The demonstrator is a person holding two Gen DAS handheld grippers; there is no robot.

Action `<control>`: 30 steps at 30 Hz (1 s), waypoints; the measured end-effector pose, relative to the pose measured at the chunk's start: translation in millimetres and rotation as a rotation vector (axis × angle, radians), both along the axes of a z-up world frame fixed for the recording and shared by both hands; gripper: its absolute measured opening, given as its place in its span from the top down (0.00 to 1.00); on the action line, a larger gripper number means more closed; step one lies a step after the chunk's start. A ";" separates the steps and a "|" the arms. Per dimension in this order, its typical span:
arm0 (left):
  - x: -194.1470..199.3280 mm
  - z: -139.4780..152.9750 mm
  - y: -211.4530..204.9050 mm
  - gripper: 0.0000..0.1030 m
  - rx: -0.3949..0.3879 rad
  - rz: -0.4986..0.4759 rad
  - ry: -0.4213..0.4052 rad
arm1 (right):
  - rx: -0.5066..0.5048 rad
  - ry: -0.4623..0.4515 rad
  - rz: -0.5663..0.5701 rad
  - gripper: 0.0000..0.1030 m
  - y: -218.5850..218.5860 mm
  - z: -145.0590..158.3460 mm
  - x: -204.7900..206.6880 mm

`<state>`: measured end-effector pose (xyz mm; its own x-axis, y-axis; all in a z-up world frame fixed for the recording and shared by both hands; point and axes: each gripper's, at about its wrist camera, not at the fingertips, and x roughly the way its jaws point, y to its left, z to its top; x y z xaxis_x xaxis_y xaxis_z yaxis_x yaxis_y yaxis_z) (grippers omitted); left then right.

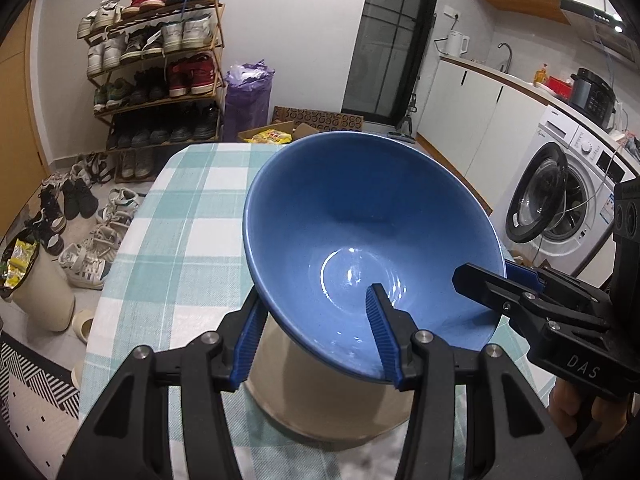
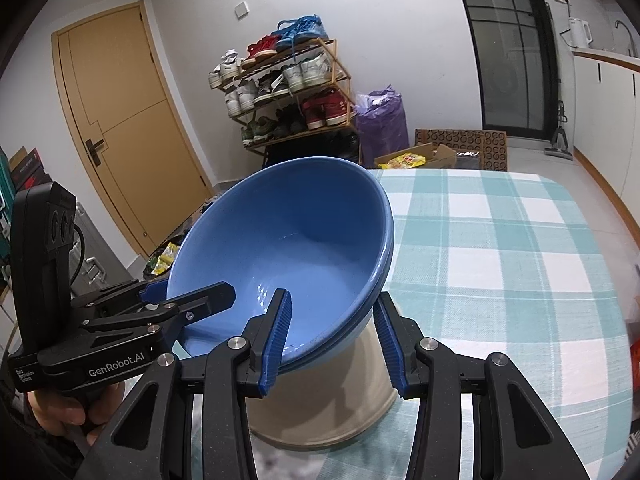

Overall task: Organize plates and bowls
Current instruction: 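Lift the nested blue bowls and carry them over the cream plate stack, then lower the bowls onto the cream plates and open both tools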

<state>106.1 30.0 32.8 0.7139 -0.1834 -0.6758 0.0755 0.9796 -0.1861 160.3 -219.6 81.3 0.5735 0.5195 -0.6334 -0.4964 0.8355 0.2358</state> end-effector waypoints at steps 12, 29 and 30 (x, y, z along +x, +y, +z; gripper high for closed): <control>6.5 -24.8 4.0 0.52 -0.011 0.004 0.056 | -0.030 0.051 0.007 0.58 12.4 -26.3 6.1; 18.1 -32.4 4.9 0.52 -0.031 -0.004 0.084 | -0.040 0.086 -0.009 0.58 12.4 -35.7 16.1; 18.4 -32.4 4.8 0.52 -0.032 -0.002 0.084 | -0.043 0.087 -0.008 0.58 12.9 -34.9 16.3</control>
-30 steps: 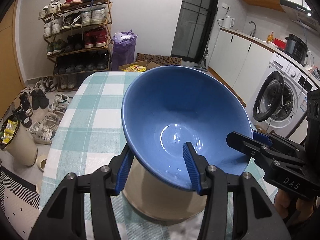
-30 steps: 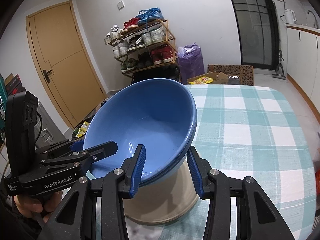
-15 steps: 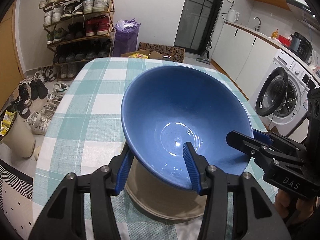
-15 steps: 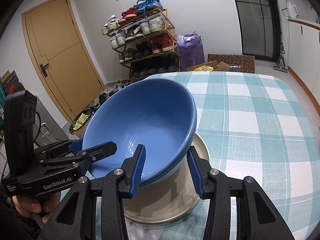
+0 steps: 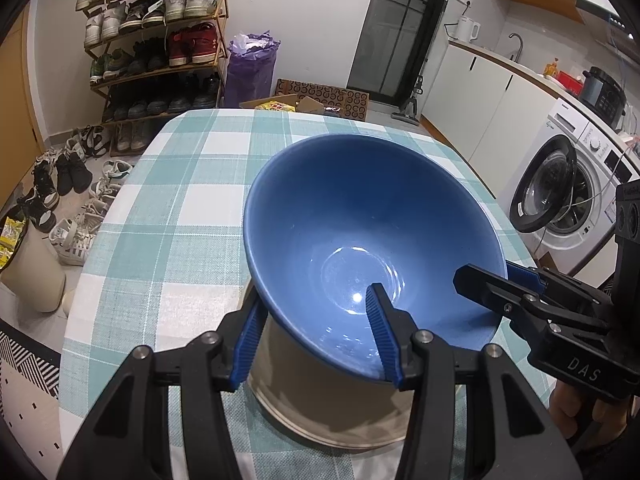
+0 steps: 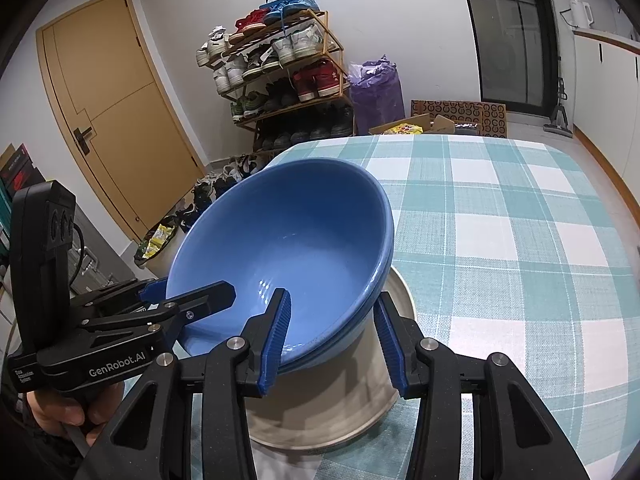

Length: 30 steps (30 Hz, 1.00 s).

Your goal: Organize plates and bowls

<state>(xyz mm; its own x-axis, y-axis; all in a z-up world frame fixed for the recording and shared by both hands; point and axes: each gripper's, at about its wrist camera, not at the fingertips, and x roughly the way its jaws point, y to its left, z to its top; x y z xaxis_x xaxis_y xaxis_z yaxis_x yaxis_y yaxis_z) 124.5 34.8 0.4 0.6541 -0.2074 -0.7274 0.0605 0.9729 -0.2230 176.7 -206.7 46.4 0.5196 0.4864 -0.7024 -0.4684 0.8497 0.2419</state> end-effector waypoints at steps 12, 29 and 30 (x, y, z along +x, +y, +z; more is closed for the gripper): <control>6.4 0.2 4.8 0.50 0.005 0.007 -0.003 | 0.008 0.014 -0.003 0.56 2.5 1.4 6.7; -16.9 25.3 14.5 0.22 0.028 -0.006 -0.114 | 0.009 -0.054 0.050 0.28 1.9 21.8 -7.5; -19.2 27.1 14.7 0.21 0.037 -0.003 -0.121 | 0.004 -0.060 0.057 0.21 2.6 22.7 -9.5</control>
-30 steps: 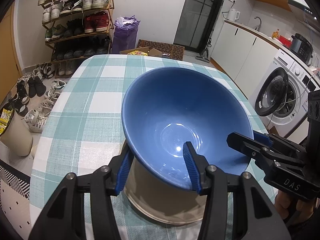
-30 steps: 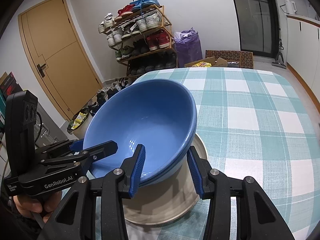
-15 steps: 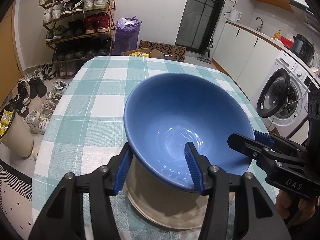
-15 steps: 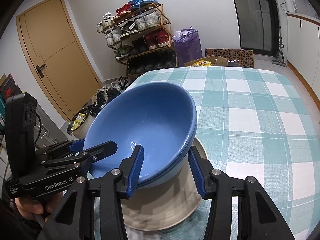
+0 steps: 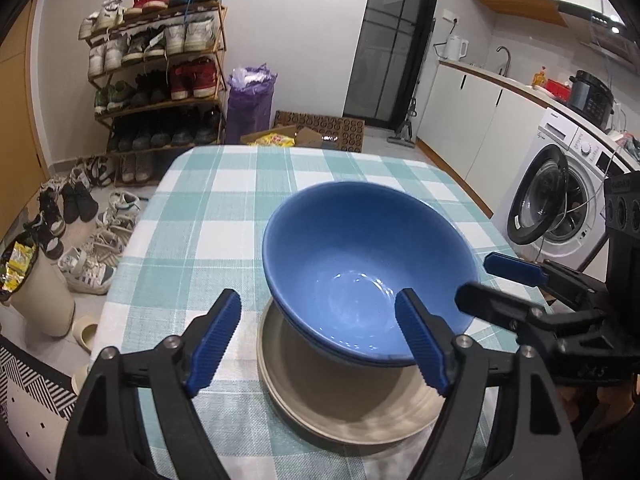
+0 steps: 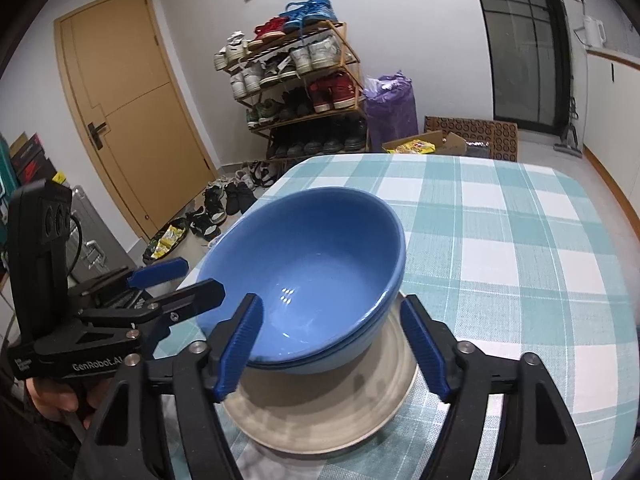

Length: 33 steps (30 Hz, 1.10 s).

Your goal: Organize plates and bowls

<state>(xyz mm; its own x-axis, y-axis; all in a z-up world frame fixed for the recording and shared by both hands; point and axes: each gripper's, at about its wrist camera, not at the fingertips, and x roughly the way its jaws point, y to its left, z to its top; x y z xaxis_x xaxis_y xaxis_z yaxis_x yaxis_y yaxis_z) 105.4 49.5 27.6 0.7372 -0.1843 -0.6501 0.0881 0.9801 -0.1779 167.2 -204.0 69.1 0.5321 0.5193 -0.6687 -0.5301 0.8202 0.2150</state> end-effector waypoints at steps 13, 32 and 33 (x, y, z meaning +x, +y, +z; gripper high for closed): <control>-32.6 9.5 10.9 0.03 0.024 0.022 -0.109 | -0.002 -0.074 0.042 0.02 -4.0 10.1 -23.4; -70.1 -17.6 7.1 0.00 0.088 0.043 -0.222 | 0.016 -0.185 0.083 0.01 -24.3 -11.6 -62.0; -72.1 -19.2 5.1 0.00 0.099 0.039 -0.236 | 0.019 -0.192 0.082 0.01 -25.3 -11.8 -63.5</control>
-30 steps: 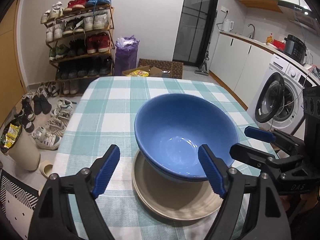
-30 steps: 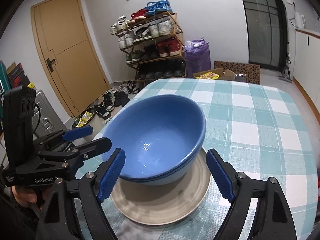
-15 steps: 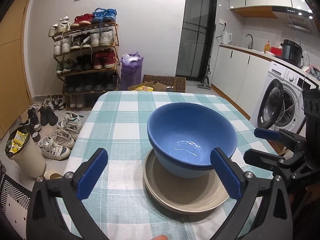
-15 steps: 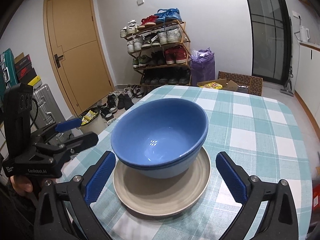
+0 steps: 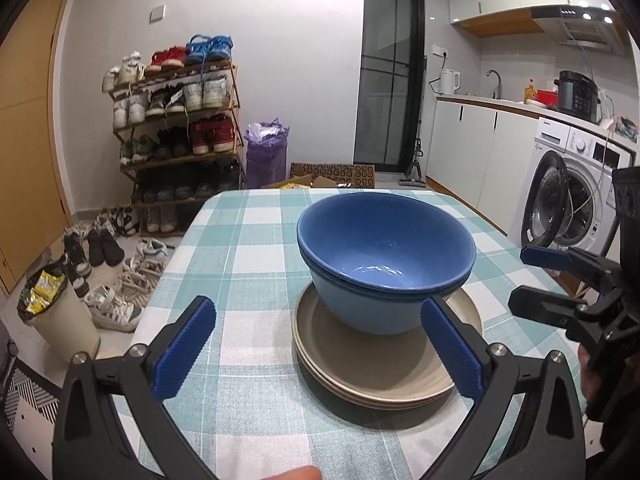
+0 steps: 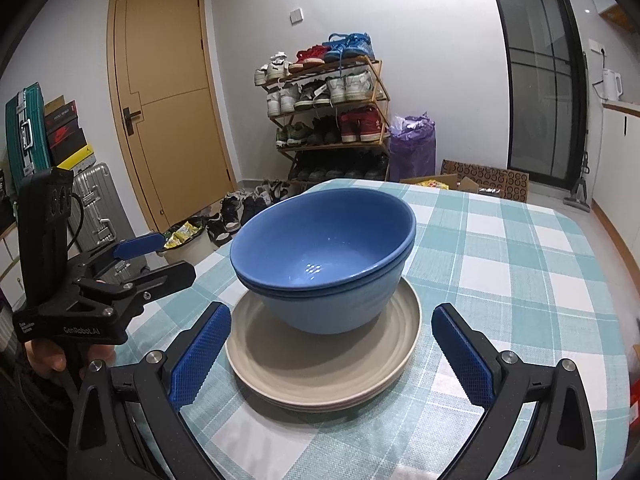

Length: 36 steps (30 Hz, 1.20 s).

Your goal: Organize plates and bowls

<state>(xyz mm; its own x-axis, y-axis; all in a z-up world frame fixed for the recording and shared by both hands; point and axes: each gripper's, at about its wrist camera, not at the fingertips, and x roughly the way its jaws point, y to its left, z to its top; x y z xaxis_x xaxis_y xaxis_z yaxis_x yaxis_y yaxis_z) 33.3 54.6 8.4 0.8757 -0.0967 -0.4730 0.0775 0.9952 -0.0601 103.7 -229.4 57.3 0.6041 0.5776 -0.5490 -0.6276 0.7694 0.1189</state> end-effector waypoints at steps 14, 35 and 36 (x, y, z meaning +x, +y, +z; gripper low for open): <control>-13.8 -16.4 1.4 0.00 0.001 0.056 -0.078 | 0.032 -0.061 0.000 0.01 -21.1 -14.7 -19.5; -19.4 -29.1 -2.6 0.00 -0.001 0.057 -0.121 | 0.038 -0.143 -0.033 0.01 -34.3 -33.8 -43.5; -18.9 -29.3 -2.3 0.00 -0.003 0.058 -0.120 | 0.039 -0.148 -0.031 0.01 -34.6 -33.7 -44.0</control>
